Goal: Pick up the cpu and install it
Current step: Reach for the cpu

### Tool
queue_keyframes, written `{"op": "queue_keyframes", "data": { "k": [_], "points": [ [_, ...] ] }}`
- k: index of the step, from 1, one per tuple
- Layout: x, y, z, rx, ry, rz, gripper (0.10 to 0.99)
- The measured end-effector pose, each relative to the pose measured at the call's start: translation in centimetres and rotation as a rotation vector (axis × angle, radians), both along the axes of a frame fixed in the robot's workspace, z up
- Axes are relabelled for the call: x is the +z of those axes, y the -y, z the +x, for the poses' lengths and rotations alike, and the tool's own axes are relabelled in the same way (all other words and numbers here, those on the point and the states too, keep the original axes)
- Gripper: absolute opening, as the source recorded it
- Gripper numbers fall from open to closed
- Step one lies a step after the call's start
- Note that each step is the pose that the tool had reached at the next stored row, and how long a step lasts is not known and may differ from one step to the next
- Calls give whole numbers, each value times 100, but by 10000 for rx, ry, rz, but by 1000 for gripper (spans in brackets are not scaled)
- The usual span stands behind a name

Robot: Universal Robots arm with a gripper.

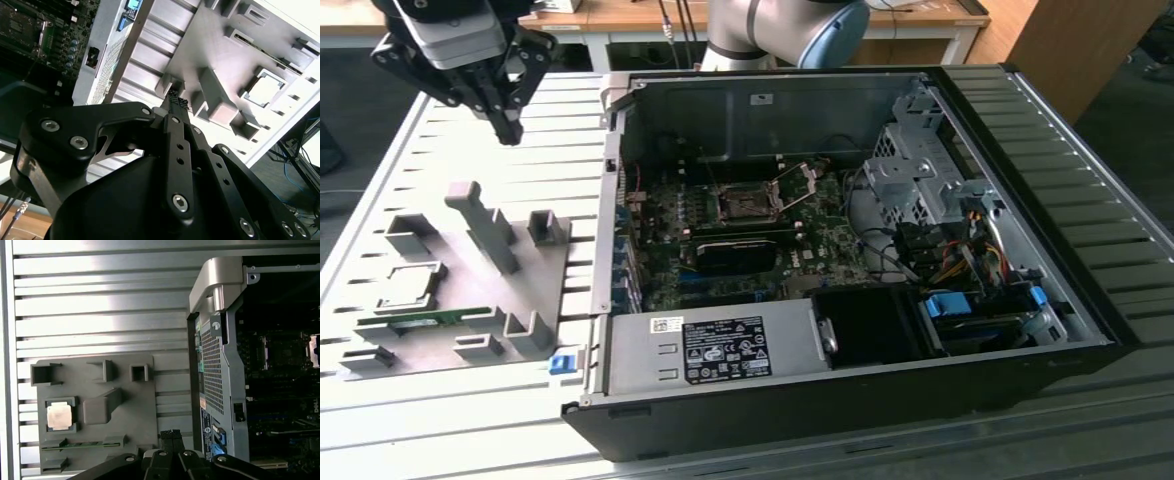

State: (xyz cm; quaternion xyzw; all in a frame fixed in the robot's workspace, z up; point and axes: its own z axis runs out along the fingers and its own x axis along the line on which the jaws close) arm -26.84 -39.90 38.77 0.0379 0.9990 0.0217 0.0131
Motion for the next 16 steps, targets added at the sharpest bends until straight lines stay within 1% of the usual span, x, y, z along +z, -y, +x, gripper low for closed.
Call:
{"op": "queue_keyframes", "data": {
  "k": [16],
  "points": [
    [-2,0,-63,0,-1,0,106]
  ]
}}
